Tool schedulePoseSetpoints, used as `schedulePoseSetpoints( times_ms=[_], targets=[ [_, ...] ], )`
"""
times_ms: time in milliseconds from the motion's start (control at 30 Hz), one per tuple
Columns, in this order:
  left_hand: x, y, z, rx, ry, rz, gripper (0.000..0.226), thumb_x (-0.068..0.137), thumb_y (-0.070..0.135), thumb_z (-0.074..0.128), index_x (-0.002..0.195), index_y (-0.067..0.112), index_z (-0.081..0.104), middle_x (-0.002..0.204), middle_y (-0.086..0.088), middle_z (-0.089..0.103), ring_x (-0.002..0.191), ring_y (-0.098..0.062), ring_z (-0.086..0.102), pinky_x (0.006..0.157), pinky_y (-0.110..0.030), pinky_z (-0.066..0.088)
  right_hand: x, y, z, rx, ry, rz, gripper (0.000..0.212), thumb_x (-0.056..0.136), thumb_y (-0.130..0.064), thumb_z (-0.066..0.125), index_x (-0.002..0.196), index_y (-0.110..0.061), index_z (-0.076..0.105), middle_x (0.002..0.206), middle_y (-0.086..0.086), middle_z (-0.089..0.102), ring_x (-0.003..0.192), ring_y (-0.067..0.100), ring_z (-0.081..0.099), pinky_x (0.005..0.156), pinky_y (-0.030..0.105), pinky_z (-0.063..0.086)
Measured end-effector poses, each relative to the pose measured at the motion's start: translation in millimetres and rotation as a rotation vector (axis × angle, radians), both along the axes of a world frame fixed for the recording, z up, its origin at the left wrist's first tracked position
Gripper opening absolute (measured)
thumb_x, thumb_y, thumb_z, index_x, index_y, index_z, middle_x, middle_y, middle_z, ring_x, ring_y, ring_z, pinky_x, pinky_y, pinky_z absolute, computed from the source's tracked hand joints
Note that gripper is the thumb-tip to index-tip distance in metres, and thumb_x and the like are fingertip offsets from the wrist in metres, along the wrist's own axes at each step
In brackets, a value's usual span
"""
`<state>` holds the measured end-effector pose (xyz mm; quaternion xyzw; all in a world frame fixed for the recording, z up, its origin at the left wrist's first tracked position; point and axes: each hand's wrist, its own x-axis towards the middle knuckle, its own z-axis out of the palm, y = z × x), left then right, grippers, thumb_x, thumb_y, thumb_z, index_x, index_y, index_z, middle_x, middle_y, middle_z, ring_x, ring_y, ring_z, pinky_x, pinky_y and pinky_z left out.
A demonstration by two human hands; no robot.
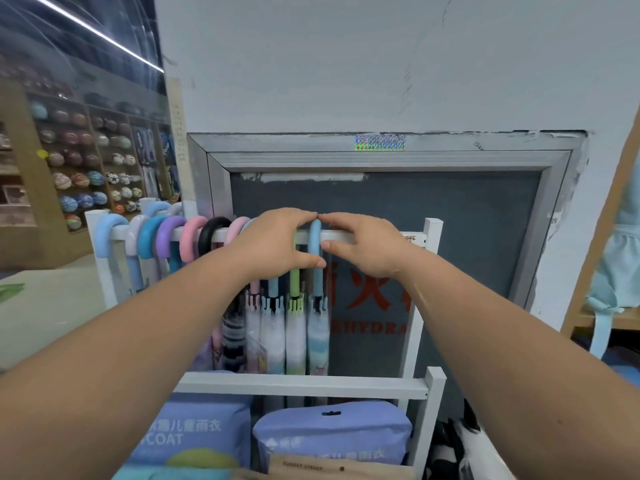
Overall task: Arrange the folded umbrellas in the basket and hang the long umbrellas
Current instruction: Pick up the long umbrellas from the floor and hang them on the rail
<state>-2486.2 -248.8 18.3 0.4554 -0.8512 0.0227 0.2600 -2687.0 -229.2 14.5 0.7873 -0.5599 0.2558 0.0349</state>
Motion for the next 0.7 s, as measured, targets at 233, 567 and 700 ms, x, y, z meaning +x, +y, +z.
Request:
schedulePoseSetpoints(
  times_ms=[233,567,700],
  targets=[
    [-3,38,-16,-0.104,0.049,0.094,0.103,0.069,0.063,0.079,0.154,0.025,0.034,0.163,-0.001,0.029,0.151,-0.018,0.026,0.123,-0.038,0.023,-14,34,-17,-0.172,-0.041,0.031,0.051,0.097,-0.043,0.055,0.146,-0.034,0.043,0.153,-0.006,0.042,0.147,0.018,0.028,0.119,0.039,0.023],
    [-20,118,-68,-0.157,-0.028,-0.084,0.096,0.072,0.069,0.069,0.151,0.024,0.04,0.155,-0.006,0.04,0.143,-0.028,0.035,0.119,-0.045,0.027,-63,164,-82,-0.114,-0.037,-0.29,0.046,0.094,-0.044,0.056,0.138,-0.035,0.051,0.144,-0.008,0.05,0.137,0.019,0.04,0.111,0.046,0.034],
    [-44,151,-109,-0.1,-0.075,-0.252,0.093,0.071,0.071,0.063,0.147,0.021,0.044,0.149,-0.008,0.045,0.137,-0.032,0.042,0.116,-0.045,0.033,-79,245,-139,0.01,-0.037,-0.484,0.054,0.085,-0.058,0.049,0.133,-0.035,0.055,0.136,-0.003,0.057,0.128,0.025,0.05,0.105,0.046,0.041]
  ],
)
